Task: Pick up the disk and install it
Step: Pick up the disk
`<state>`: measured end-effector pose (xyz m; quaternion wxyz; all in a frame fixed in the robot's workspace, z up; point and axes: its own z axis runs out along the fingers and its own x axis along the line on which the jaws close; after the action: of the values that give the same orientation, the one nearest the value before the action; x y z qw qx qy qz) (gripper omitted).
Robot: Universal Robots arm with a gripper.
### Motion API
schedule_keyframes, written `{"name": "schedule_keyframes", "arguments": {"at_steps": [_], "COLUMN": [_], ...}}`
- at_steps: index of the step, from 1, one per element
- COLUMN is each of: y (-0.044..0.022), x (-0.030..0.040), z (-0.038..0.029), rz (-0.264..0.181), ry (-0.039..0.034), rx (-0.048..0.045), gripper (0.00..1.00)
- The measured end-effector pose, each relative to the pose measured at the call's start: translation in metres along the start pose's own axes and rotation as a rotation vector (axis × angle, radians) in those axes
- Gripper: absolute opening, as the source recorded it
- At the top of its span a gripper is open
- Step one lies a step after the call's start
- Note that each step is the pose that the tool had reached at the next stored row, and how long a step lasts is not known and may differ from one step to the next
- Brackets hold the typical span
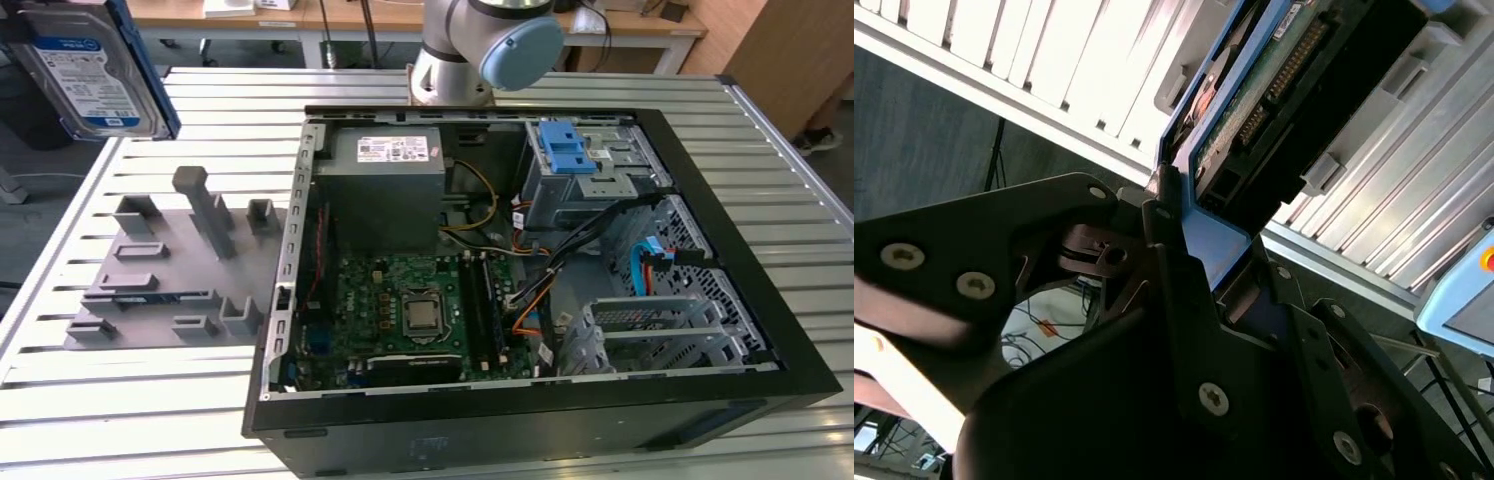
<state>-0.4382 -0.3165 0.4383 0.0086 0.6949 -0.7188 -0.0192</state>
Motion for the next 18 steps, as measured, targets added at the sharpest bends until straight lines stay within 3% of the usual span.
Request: {"name": "schedule_keyframes", "arguments": {"at_steps": [18], "y": [0.0004], "x": [-0.0018], "z": [-0.009], "rz": [0.0], "ry": [0.0], "rx": [0.0001], "gripper": [0.36]}}
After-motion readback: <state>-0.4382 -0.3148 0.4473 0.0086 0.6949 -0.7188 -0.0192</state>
